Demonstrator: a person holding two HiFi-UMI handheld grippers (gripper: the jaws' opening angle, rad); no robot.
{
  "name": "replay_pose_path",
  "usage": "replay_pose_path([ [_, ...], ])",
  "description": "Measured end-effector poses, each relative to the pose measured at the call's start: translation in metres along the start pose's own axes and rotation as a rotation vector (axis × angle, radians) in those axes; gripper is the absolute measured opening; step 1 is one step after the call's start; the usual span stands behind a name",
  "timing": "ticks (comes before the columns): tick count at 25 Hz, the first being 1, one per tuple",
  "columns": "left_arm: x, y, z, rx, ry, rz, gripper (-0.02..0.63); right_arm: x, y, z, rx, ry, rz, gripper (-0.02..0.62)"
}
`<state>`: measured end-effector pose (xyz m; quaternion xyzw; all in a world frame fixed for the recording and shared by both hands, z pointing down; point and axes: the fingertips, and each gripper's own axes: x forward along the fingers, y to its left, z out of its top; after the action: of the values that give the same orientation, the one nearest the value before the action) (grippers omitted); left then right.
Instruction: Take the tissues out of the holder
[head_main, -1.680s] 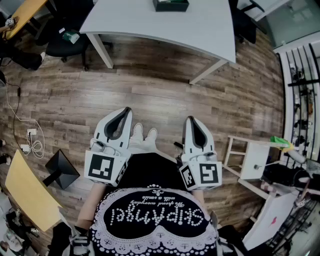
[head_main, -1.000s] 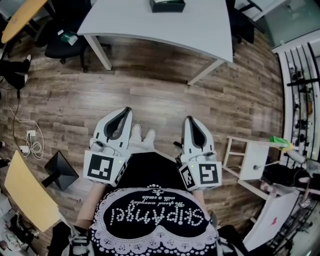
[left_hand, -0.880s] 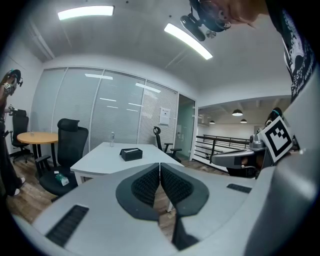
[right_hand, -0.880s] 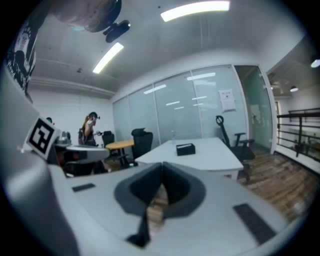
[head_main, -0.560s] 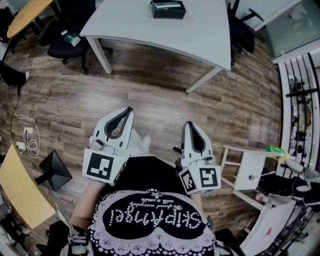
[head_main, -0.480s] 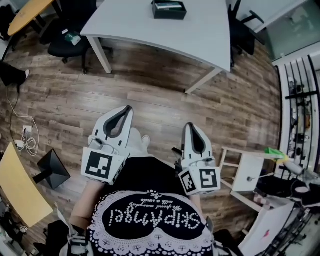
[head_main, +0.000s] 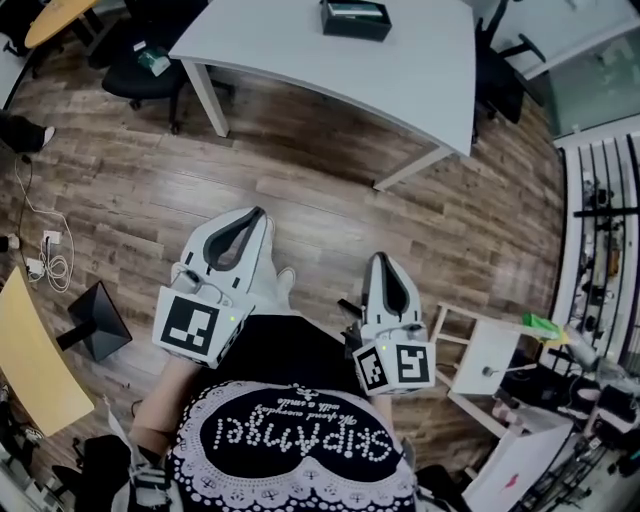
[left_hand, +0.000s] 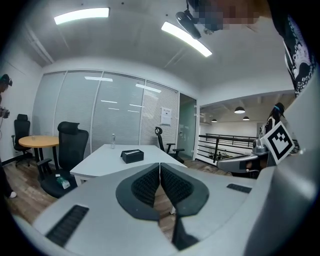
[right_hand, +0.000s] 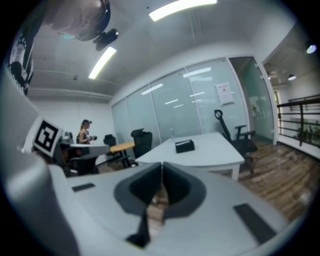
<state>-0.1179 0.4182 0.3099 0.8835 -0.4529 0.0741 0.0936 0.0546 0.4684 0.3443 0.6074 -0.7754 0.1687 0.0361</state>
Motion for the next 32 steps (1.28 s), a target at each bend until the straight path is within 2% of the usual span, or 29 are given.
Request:
replay_pose_path([
  [8,0.042,0.050,0.020,-0.020,-0.021,0.011,0.025,0.060,-0.005,0.019,0.006,0.008,-0.022,0.034],
  [19,0.096,0.130,0.052,0.003,-0.037,-0.001,0.025,0.148,0.005,0.054,0.003,-0.020,-0.050,0.034],
  [28,0.119,0.163,0.056,0.009,-0.046,-0.065,0.025,0.181,0.008,0.063,0.013,-0.037,-0.111,0.034],
  [32,0.123,0.173,0.053,-0.009,-0.034,-0.058,0.025,0.186,0.008,0.061,0.010,-0.021,-0.122,0.034],
])
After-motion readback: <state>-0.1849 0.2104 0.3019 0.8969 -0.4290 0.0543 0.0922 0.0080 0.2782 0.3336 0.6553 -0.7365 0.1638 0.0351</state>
